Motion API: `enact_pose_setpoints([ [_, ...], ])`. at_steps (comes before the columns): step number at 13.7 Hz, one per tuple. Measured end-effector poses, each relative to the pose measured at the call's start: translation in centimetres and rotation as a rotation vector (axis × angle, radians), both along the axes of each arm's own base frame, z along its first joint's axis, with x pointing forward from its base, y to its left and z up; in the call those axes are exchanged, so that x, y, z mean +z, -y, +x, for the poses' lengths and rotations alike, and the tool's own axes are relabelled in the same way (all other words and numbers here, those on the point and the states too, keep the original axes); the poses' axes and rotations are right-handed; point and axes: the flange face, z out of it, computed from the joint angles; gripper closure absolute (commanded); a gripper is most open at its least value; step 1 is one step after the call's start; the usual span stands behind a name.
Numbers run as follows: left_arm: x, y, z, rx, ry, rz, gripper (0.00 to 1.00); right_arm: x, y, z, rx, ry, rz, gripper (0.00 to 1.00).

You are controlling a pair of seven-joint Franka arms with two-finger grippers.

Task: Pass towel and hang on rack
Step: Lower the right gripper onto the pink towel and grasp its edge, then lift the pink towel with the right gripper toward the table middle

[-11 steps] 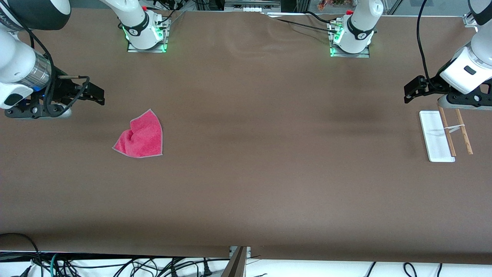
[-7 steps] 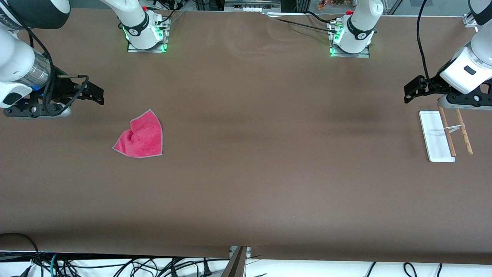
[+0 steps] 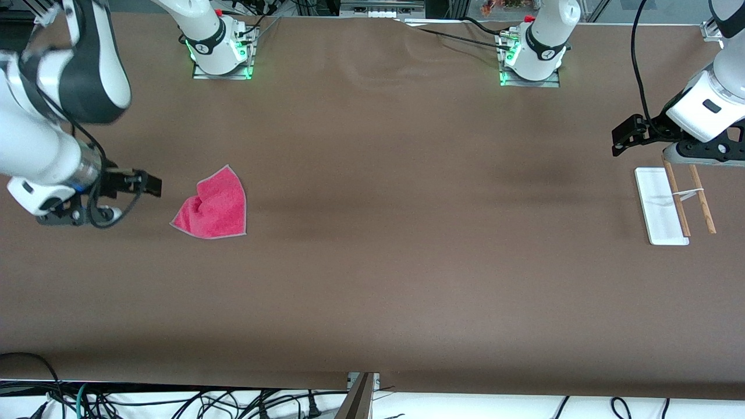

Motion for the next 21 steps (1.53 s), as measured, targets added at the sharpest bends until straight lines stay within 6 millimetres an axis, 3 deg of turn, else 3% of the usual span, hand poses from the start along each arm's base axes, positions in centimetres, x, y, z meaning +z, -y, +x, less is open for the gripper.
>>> enact_pose_setpoints([
  [3, 0.0, 0.0, 0.0, 0.000, 0.000, 0.000, 0.00, -8.9, 3.0, -0.8, 0.031, 0.074, -0.013, 0.00],
  [5, 0.0, 0.0, 0.0, 0.000, 0.000, 0.000, 0.00, -12.8, 3.9, -1.7, 0.043, 0.088, -0.019, 0.00],
  [11, 0.0, 0.0, 0.0, 0.000, -0.002, 0.000, 0.00, -22.3, 5.2, -2.3, 0.020, 0.117, -0.033, 0.00],
  [15, 0.0, 0.0, 0.0, 0.000, -0.003, 0.000, 0.00, -24.7, 4.5, -2.7, -0.003, 0.105, -0.010, 0.06],
  [17, 0.0, 0.0, 0.0, 0.000, -0.003, 0.000, 0.00, -24.8, 4.3, -2.7, -0.003, 0.104, -0.007, 0.20],
  [21, 0.0, 0.0, 0.0, 0.000, -0.003, 0.000, 0.00, -24.7, 4.3, -2.6, 0.004, 0.104, -0.006, 0.86],
])
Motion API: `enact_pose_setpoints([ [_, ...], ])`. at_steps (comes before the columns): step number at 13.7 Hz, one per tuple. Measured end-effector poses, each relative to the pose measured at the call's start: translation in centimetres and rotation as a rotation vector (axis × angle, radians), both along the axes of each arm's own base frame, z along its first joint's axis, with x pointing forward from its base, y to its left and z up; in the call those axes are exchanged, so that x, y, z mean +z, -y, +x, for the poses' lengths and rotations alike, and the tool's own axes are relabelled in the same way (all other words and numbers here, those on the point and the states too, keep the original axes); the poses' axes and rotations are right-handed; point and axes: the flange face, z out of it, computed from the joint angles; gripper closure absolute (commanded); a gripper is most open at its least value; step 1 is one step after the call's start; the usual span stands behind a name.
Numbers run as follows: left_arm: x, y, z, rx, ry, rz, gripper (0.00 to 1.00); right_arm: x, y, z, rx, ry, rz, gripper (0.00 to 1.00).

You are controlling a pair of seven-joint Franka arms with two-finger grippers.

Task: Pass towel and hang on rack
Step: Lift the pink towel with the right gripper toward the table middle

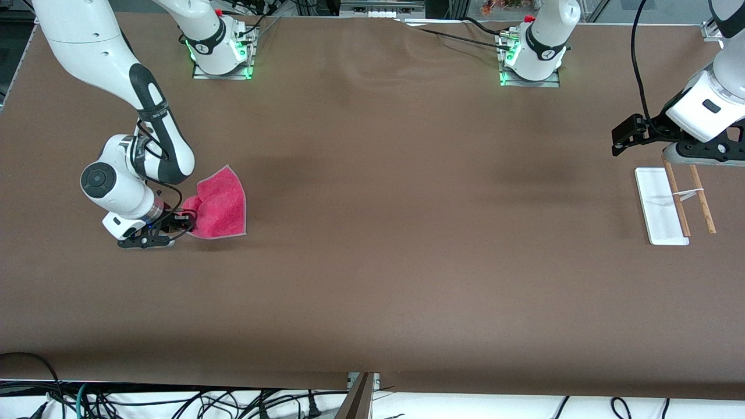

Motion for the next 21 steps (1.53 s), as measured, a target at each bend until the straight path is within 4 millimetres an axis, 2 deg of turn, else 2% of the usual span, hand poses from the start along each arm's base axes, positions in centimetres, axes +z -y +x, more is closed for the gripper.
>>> enact_pose_setpoints([
  [1, 0.0, 0.0, 0.0, 0.000, 0.000, 0.000, 0.00, 0.1, 0.0, 0.0, 0.001, 0.002, 0.002, 0.96],
  [2, 0.0, 0.0, 0.0, 0.000, 0.000, 0.000, 0.00, 0.2, 0.0, 0.1, 0.001, 0.003, 0.002, 0.99],
  [10, 0.0, 0.0, 0.0, 0.000, 0.000, 0.000, 0.00, 0.3, 0.0, 0.1, 0.003, -0.006, 0.003, 1.00],
  [12, 0.0, 0.0, 0.0, 0.000, 0.000, 0.000, 0.00, 1.1, -0.4, 0.7, 0.004, -0.047, 0.012, 1.00],
  [16, 0.0, 0.0, 0.0, 0.000, 0.000, 0.000, 0.00, 6.3, -1.6, 3.0, -0.003, -0.116, 0.060, 1.00],
  [21, -0.3, 0.0, 0.1, 0.002, -0.008, -0.005, 0.00, 16.1, -4.1, 5.2, -0.046, -0.270, 0.186, 1.00],
])
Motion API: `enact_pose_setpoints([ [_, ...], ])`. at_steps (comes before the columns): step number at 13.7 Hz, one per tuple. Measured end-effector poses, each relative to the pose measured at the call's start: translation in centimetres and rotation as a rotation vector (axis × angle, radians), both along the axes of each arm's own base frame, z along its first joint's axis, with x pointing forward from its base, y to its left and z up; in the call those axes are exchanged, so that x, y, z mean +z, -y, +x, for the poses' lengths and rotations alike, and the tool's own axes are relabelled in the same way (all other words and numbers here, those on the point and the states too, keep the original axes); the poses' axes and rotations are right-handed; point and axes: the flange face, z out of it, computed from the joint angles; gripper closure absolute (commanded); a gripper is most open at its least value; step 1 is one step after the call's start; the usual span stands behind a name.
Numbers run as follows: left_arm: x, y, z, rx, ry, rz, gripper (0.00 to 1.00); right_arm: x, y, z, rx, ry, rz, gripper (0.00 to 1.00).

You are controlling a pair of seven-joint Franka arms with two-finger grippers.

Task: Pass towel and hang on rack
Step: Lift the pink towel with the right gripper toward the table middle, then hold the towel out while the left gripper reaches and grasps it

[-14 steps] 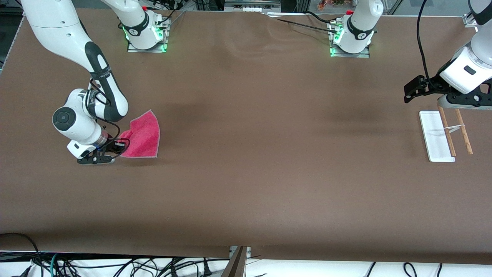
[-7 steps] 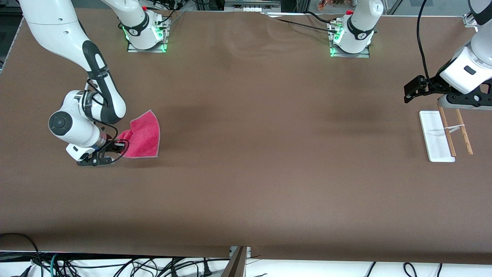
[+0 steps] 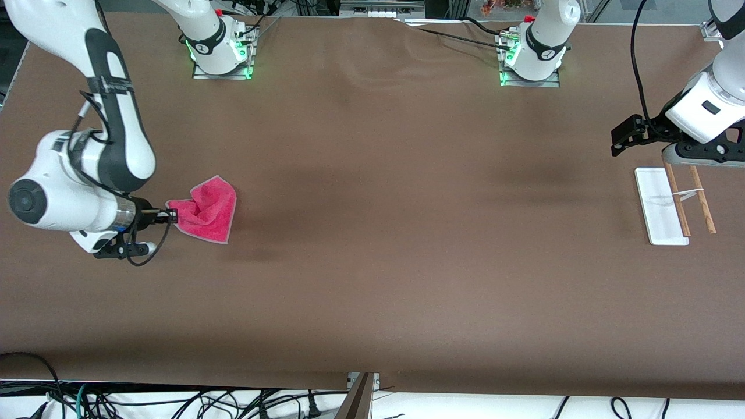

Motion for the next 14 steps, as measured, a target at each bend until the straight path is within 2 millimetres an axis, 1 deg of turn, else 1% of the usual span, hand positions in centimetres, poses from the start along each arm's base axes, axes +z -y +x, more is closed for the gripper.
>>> enact_pose_setpoints([
  [2, -0.3, 0.1, 0.0, -0.001, -0.008, -0.001, 0.00, 3.2, -1.8, 0.3, -0.060, -0.047, 0.021, 1.00],
  [3, -0.5, 0.3, 0.0, -0.005, -0.021, -0.002, 0.00, 4.6, -3.5, 0.3, -0.100, -0.072, 0.037, 1.00],
  [4, -0.8, 0.8, -0.1, -0.013, -0.037, -0.003, 0.00, 5.8, -5.5, 0.2, -0.146, -0.096, 0.058, 1.00],
  [6, -1.2, 2.3, -0.3, -0.038, -0.058, -0.008, 0.00, 8.4, -10.5, -0.1, -0.247, -0.144, 0.112, 1.00],
  [8, -1.0, 4.3, -0.4, -0.055, -0.060, -0.071, 0.00, 10.9, -15.8, -0.6, -0.367, -0.195, 0.185, 1.00],
  [10, -0.6, 5.6, -0.5, -0.055, -0.060, -0.150, 0.00, 12.8, -20.6, -1.3, -0.495, -0.282, 0.273, 1.00],
  [12, -0.2, 5.7, -0.4, -0.092, -0.052, -0.204, 0.00, 14.2, -24.5, -1.7, -0.612, -0.360, 0.335, 1.00],
  [14, 0.4, 4.6, 0.3, -0.168, -0.028, -0.256, 0.00, 15.5, -28.4, -2.3, -0.724, -0.430, 0.386, 1.00],
])
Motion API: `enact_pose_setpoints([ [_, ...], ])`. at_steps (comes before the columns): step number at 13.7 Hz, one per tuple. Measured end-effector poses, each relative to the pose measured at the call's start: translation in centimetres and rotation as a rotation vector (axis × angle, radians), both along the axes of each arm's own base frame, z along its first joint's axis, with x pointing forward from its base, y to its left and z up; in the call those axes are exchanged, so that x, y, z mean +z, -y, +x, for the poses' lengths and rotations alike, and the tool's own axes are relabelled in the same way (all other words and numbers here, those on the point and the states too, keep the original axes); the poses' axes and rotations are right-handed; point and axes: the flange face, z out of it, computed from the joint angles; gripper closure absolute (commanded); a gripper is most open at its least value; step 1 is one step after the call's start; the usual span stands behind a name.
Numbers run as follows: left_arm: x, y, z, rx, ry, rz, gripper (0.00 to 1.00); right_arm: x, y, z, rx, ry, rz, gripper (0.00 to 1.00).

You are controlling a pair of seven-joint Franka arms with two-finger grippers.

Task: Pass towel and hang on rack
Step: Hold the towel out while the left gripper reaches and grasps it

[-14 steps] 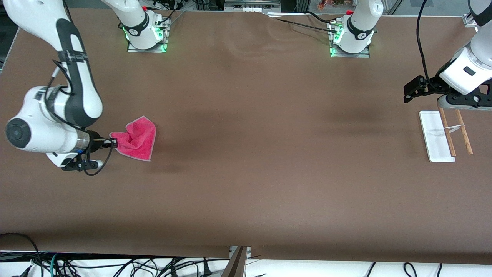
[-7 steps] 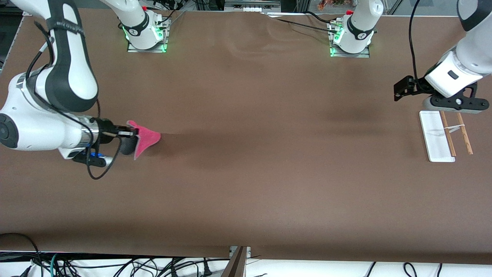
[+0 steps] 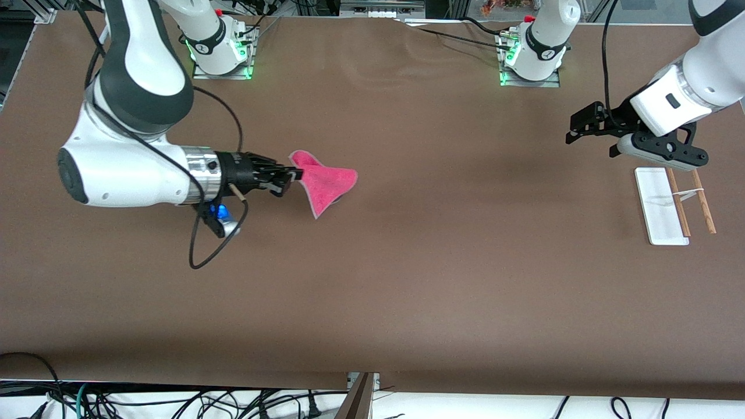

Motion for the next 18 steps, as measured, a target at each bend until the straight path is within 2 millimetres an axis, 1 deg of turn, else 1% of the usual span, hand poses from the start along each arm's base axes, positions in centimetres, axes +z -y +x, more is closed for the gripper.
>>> enact_pose_setpoints([
  [1, -0.1, -0.9, 0.5, -0.023, 0.007, -0.048, 0.00, 0.8, -1.9, -0.4, -0.053, -0.037, 0.033, 1.00],
  [3, -1.2, -2.4, 1.3, -0.070, -0.002, -0.150, 0.00, 2.1, -5.1, -1.0, -0.156, -0.110, 0.101, 1.00],
  [5, -2.9, -2.3, 2.0, -0.129, -0.020, -0.251, 0.00, 3.0, -7.5, -1.5, -0.242, -0.185, 0.163, 1.00],
  [7, -4.8, -1.3, 2.4, -0.207, -0.048, -0.353, 0.00, 3.5, -9.5, -2.0, -0.314, -0.231, 0.195, 1.00],
  [9, -7.6, 0.0, 3.1, -0.317, -0.064, -0.496, 0.00, 3.8, -11.6, -2.6, -0.381, -0.268, 0.215, 1.00],
  [12, -13.1, 1.1, 4.9, -0.483, 0.003, -0.707, 0.00, 4.5, -14.2, -3.6, -0.467, -0.295, 0.248, 1.00],
  [14, -16.5, 1.8, 5.7, -0.594, 0.086, -0.829, 0.00, 4.7, -14.9, -3.9, -0.496, -0.294, 0.262, 1.00],
  [16, -20.1, 2.9, 5.6, -0.667, 0.201, -0.940, 0.00, 5.0, -15.4, -4.1, -0.519, -0.292, 0.271, 1.00],
  [17, -21.7, 3.9, 5.4, -0.694, 0.266, -0.960, 0.00, 5.1, -15.7, -4.2, -0.532, -0.291, 0.274, 1.00],
  [18, -22.9, 5.4, 5.2, -0.717, 0.336, -0.965, 0.00, 5.1, -16.0, -4.4, -0.539, -0.290, 0.277, 1.00],
])
